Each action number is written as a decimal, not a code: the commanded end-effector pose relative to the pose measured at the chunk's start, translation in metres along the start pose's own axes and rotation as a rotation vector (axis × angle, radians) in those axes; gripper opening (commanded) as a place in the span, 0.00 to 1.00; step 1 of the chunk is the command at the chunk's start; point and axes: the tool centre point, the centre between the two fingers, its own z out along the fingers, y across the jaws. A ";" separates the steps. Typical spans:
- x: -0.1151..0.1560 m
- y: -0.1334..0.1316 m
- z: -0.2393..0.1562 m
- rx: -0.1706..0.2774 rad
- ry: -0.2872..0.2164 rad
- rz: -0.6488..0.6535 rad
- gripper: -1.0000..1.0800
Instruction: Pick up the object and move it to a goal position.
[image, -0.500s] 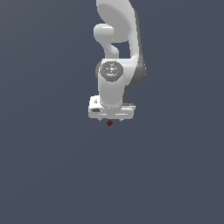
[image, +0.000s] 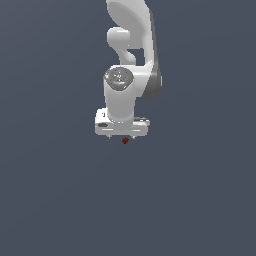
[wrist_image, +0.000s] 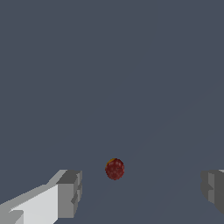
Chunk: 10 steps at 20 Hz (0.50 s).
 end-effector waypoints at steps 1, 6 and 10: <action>0.002 0.006 -0.003 -0.001 0.003 0.000 0.96; 0.001 0.004 -0.001 0.000 0.004 0.000 0.96; -0.003 0.003 0.006 0.002 0.009 0.005 0.96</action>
